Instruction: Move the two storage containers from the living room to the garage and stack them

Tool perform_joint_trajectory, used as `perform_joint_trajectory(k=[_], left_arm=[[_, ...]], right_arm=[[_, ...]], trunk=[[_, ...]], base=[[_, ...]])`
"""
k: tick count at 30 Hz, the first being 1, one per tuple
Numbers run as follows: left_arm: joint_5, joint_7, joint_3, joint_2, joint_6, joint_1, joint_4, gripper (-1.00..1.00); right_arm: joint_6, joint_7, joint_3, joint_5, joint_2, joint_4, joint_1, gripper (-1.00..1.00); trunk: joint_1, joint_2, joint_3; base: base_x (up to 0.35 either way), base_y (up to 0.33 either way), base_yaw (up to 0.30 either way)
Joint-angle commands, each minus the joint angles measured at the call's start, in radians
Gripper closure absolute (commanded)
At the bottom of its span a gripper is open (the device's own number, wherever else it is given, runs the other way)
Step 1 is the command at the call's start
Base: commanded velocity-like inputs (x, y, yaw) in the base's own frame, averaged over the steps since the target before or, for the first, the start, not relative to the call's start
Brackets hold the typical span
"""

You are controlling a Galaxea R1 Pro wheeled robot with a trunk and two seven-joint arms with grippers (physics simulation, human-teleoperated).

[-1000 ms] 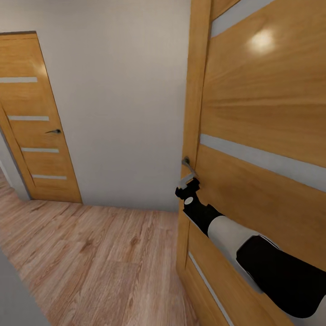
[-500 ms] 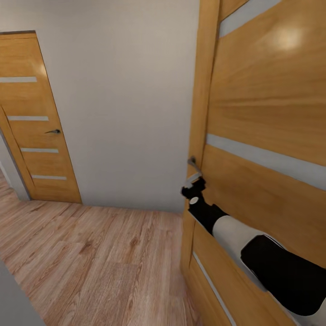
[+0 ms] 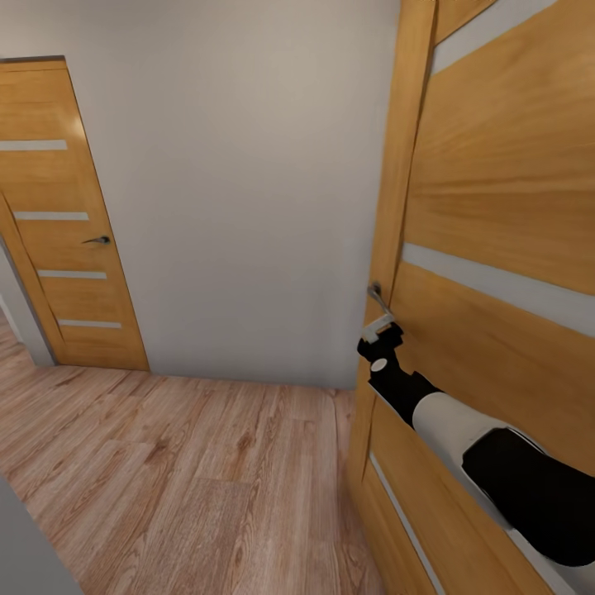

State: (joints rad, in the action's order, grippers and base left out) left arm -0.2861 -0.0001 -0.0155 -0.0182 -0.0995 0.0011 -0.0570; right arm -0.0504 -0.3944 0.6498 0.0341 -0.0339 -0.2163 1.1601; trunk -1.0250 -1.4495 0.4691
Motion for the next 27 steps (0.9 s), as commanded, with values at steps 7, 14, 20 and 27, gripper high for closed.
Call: perform_joint_trajectory(k=[7, 14, 20, 27], left_arm=[[-0.004, 0.0, -0.001, 0.0, -0.002, 0.0, -0.001, -1.0], [-0.004, 0.0, -0.001, 0.0, -0.002, 0.0, -0.001, -1.0], [-0.004, 0.0, -0.001, 0.0, -0.002, 0.0, -0.001, -1.0], [-0.004, 0.0, -0.001, 0.0, -0.002, 0.0, -0.001, -1.0]], right_arm=[[-0.005, -0.019, -0.013, 0.001, 0.081, 0.002, 0.001, -1.0], [-0.005, -0.022, -0.013, -0.003, 0.127, 0.003, 0.001, -1.0], [-0.004, -0.023, -0.014, -0.004, 0.167, 0.003, 0.0, -1.0], [-0.003, -0.023, -0.015, -0.005, 0.208, 0.005, 0.001, -1.0]], trunk=[[0.0, -0.001, 0.001], [0.0, -0.001, 0.001], [0.0, -0.001, 0.001], [0.0, -0.001, 0.001]], base=[[0.0, 0.0, 0.0], [0.0, 0.0, 0.0], [0.0, 0.0, 0.0], [0.0, 0.0, 0.0]])
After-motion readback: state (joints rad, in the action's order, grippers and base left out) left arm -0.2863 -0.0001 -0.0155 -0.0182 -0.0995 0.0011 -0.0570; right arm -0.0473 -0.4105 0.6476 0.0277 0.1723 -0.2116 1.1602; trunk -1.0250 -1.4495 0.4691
